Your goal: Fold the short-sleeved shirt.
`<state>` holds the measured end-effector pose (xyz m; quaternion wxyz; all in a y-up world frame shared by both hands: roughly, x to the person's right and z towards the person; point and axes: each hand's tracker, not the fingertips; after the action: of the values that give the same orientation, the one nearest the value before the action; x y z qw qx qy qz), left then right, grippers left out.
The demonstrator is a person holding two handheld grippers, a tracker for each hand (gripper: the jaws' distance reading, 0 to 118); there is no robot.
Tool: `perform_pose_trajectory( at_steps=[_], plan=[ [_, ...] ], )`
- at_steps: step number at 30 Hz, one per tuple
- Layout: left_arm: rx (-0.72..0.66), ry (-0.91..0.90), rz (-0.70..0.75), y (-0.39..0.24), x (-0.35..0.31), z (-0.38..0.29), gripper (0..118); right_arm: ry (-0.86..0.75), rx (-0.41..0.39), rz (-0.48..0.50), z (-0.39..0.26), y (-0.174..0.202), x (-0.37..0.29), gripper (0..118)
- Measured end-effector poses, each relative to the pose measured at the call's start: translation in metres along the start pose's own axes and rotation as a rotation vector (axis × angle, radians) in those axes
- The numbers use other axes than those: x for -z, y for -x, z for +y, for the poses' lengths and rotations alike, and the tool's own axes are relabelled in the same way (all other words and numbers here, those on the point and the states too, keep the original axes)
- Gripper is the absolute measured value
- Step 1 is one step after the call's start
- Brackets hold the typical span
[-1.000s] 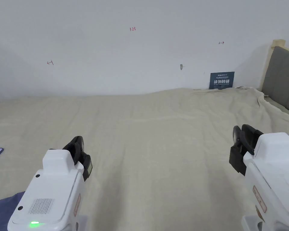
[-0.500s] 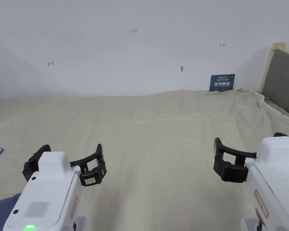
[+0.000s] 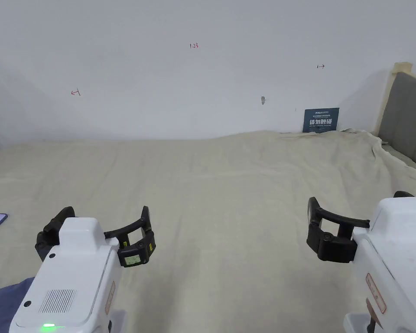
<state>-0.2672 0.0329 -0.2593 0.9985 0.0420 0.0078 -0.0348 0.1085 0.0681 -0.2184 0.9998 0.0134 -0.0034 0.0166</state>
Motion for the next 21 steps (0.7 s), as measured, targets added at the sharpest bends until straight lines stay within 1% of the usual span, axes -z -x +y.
perform_pose_trajectory(
  at_steps=[8, 21],
  plan=[
    [-0.014, -0.002, 0.003, 0.0025, -0.0028, 0.0015, 118, -0.001, -0.008, 0.004, 0.0056, 0.0069, -0.0043, 118],
    [-0.036, -0.008, -0.001, 0.0029, -0.0055, 0.0033, 118, -0.004, -0.008, 0.006, 0.0056, 0.0064, -0.0051, 118]
  ],
)
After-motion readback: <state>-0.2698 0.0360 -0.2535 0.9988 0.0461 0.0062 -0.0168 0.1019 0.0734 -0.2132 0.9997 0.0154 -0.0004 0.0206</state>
